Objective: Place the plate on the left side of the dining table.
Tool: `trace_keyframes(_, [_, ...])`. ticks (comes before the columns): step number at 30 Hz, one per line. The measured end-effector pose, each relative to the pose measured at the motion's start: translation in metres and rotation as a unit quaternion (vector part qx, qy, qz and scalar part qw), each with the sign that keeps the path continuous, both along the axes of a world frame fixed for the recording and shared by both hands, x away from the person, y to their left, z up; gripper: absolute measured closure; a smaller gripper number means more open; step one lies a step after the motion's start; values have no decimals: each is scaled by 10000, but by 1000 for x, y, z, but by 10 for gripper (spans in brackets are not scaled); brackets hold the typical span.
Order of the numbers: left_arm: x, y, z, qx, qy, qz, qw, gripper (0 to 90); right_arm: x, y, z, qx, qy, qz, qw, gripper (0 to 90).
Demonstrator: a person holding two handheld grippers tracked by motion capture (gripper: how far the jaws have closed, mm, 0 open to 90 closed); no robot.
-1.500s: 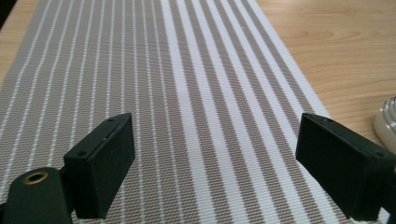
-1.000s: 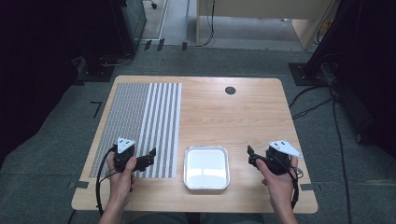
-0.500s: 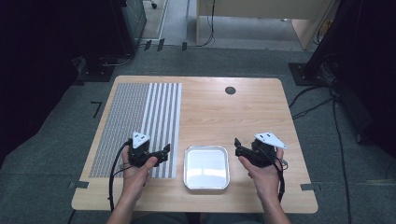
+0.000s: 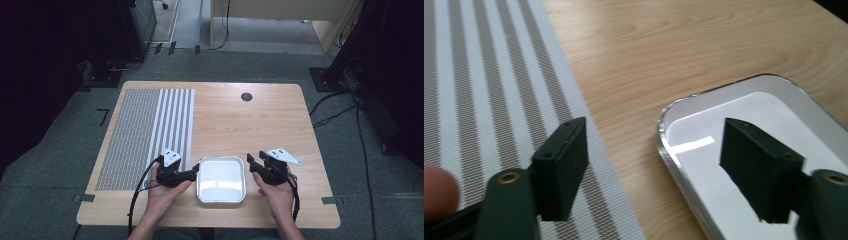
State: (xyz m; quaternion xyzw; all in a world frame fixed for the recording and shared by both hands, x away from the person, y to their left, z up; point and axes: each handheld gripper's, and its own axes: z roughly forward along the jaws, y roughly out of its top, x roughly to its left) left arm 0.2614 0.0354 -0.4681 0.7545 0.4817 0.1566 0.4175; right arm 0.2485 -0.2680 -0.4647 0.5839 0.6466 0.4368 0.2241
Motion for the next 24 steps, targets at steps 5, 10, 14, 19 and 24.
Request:
trace_keyframes(5, [-5,-7,0,-52,94,-193,9998,345,-3,4,-5,124,49,74,9999,582])
trace_keyframes(10, [-5,-9,-5,-4,303,-206,9993,537,-2,8,-15,144,530,205,9983,640])
trace_keyframes(14, [-4,-11,-12,24,568,-328,9978,644,-1,9,-20,336,767,167,9964,750])
trace_keyframes(19, [-5,-15,-17,148,653,-368,9971,693,0,7,-24,492,946,115,9942,814])
trace_keyframes(24, [-7,-18,-19,190,671,-442,9966,748,1,6,-27,827,1113,240,9901,816])
